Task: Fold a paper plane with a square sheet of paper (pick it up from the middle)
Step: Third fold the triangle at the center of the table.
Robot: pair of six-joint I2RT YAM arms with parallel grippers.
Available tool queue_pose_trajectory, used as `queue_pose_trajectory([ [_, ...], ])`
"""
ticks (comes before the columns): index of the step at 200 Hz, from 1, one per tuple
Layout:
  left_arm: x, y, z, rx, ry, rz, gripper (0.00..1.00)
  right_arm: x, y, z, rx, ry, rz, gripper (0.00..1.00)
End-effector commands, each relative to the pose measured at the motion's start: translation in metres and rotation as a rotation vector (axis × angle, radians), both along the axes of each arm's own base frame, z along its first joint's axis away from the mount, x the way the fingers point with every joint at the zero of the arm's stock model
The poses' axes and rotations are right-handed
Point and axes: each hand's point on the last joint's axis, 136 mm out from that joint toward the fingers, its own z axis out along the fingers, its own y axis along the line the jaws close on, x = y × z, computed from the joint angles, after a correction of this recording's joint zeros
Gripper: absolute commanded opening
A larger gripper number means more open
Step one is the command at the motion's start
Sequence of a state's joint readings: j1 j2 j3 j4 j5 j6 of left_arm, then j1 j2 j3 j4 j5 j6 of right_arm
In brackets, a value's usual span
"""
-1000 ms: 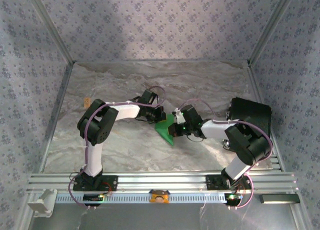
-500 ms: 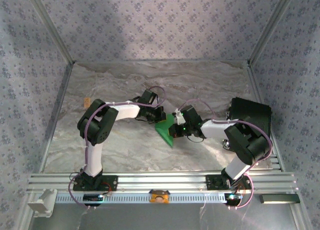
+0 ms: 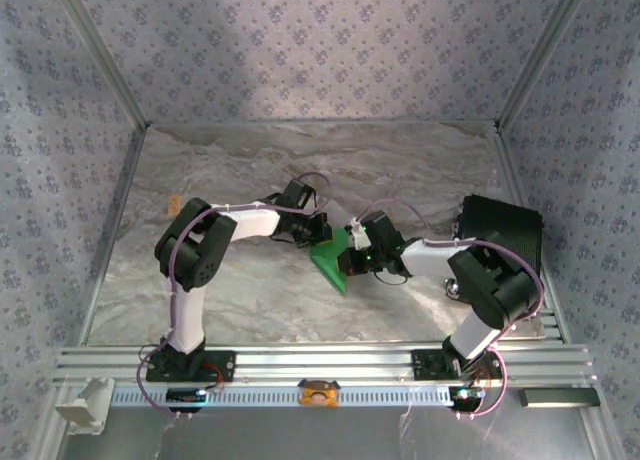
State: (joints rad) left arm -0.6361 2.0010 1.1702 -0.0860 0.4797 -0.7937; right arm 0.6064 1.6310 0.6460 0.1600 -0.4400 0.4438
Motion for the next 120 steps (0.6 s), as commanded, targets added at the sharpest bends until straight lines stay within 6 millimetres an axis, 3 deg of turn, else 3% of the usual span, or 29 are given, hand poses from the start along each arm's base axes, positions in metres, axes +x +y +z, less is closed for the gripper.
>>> queue_pose_trajectory([
  [1,-0.016,0.009,-0.023,0.07,0.065,-0.005,0.04,0.001,-0.003,-0.007,-0.025,0.004,0.003,0.0],
  [76,-0.014,0.007,-0.019,0.06,0.056,-0.009,0.04,-0.002,-0.006,-0.014,-0.043,0.017,-0.002,0.0],
  [120,0.001,0.003,0.015,0.039,-0.016,-0.007,0.09,-0.002,-0.007,-0.014,-0.045,0.015,0.003,0.0],
])
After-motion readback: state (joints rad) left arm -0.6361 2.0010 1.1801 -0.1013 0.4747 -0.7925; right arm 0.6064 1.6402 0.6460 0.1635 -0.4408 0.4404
